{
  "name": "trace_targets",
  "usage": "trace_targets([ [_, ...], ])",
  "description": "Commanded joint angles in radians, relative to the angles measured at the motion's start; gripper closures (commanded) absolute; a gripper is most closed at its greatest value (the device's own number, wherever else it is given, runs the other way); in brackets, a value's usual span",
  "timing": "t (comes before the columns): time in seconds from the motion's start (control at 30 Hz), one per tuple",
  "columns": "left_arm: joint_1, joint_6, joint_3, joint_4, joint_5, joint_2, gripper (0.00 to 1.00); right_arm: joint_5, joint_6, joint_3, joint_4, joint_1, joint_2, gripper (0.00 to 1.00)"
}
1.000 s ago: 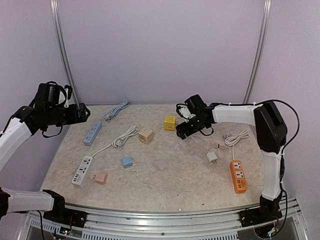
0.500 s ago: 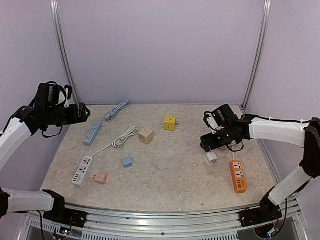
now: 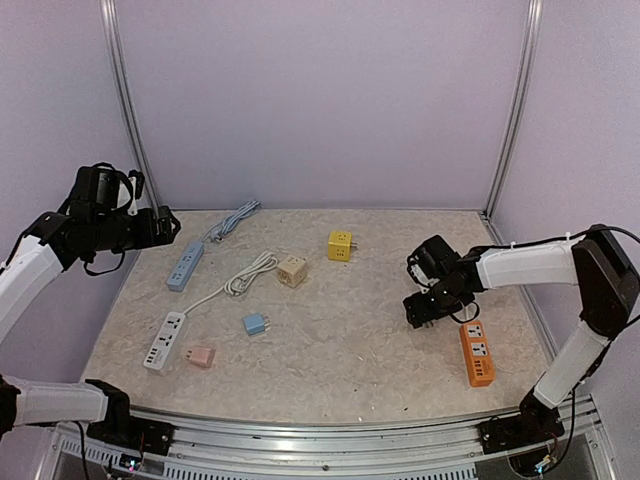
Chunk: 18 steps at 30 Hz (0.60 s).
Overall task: Insert the plug
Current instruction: Move the plug to the center of the board.
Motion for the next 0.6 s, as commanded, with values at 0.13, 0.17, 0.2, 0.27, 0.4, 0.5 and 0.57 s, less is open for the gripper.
trace_targets([
  [0.13, -0.003, 0.006, -0.006, 0.001, -0.023, -0.01, 0.01, -0.042, 0.021, -0.04, 0.077, 0.005, 0.06, 0.32],
  [0.17, -0.005, 0.006, -0.006, 0.0, -0.025, -0.011, 0.01, -0.047, 0.022, -0.042, 0.083, 0.005, 0.065, 0.35],
  [0.2, -0.004, 0.006, -0.006, 0.001, -0.025, -0.012, 0.01, -0.053, 0.023, -0.042, 0.09, 0.004, 0.07, 0.39],
  [0.27, -0.005, 0.006, -0.008, 0.0, -0.026, -0.013, 0.01, -0.06, 0.026, -0.039, 0.1, 0.006, 0.074, 0.48],
  [0.4, -0.006, 0.006, -0.008, 0.001, -0.029, -0.013, 0.01, -0.073, 0.024, -0.017, 0.108, 0.008, 0.091, 0.65],
  [0.5, -0.006, 0.006, -0.006, -0.001, -0.025, -0.012, 0.01, -0.091, 0.018, 0.033, 0.118, 0.025, 0.12, 0.66],
  [0.57, -0.006, 0.006, -0.005, -0.001, -0.026, -0.012, 0.01, -0.098, 0.016, 0.089, 0.127, 0.042, 0.162, 0.66],
])
